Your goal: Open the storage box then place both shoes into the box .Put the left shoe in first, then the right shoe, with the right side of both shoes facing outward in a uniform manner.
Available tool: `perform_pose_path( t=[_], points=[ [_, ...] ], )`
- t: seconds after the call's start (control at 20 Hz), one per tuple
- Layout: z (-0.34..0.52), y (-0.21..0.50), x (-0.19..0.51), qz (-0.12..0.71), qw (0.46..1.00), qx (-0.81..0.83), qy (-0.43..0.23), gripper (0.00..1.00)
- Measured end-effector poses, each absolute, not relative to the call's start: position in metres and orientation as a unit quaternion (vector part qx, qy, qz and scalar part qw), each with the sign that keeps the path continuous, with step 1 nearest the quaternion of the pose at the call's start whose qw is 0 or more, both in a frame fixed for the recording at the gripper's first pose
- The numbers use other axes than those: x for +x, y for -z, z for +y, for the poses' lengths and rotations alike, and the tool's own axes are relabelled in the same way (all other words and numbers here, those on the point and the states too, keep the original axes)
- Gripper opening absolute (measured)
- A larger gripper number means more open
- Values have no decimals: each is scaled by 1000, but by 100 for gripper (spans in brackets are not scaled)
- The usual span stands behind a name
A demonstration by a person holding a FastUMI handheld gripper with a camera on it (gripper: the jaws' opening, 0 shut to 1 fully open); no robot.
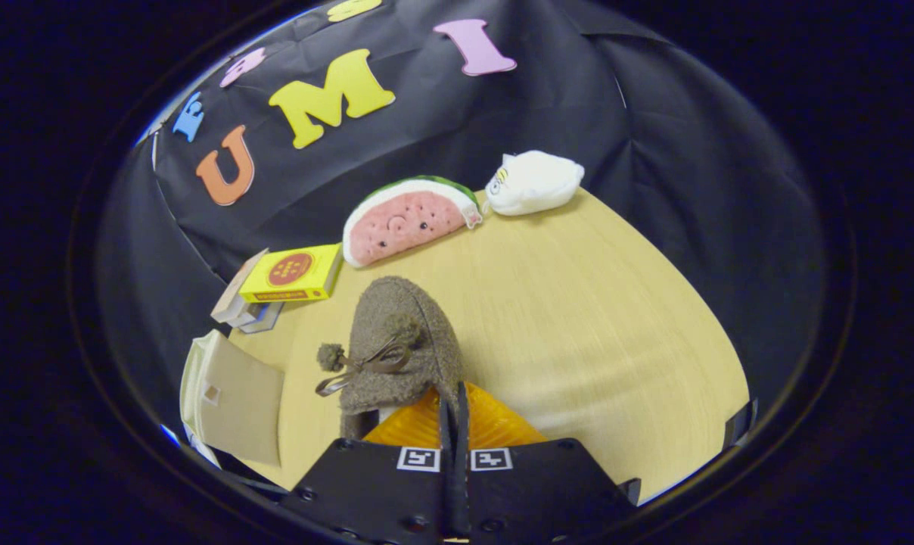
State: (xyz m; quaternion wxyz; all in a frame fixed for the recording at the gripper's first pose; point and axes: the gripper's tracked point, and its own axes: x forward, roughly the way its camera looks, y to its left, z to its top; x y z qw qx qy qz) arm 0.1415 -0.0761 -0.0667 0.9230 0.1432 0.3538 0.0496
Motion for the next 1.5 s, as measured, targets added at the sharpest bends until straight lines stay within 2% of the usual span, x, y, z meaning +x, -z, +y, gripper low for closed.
perform_pose_path(
  t=[0.25, 0.55, 0.8, 1.15, 1.5],
  points=[
    [0, 16, 127, 325, 929, 162, -66, 0],
    [135, -9, 104, 329, 920, 177, -121, 0],
    [217, -20, 89, 335, 912, 193, -138, 0],
    [302, -5, 87, 337, 908, 217, -122, 0],
    [323, 34, 76, 347, 915, 194, -75, 0]
  ],
)
